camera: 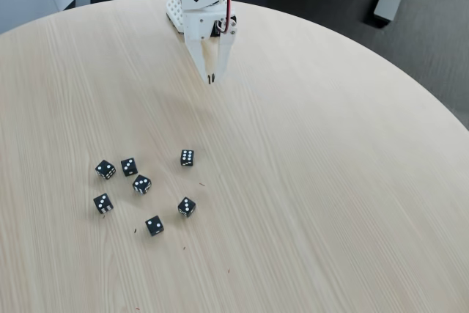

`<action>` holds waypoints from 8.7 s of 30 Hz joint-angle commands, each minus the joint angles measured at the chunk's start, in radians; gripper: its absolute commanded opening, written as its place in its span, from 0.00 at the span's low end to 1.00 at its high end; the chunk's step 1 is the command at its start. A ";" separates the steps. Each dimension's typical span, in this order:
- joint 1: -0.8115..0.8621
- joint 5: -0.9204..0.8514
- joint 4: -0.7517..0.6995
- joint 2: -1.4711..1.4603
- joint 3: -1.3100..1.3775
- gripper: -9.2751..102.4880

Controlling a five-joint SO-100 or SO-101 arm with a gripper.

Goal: Pick up the dice with number 6

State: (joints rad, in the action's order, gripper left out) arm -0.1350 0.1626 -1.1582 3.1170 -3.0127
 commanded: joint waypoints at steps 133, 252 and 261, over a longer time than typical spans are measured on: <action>0.198 0.617 0.227 -1.387 1.042 0.35; 0.265 0.571 0.276 -1.545 1.026 0.35; 0.265 0.594 0.276 -1.546 1.026 0.35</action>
State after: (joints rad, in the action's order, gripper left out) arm 0.1319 0.7486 -0.8882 1.5677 -2.0049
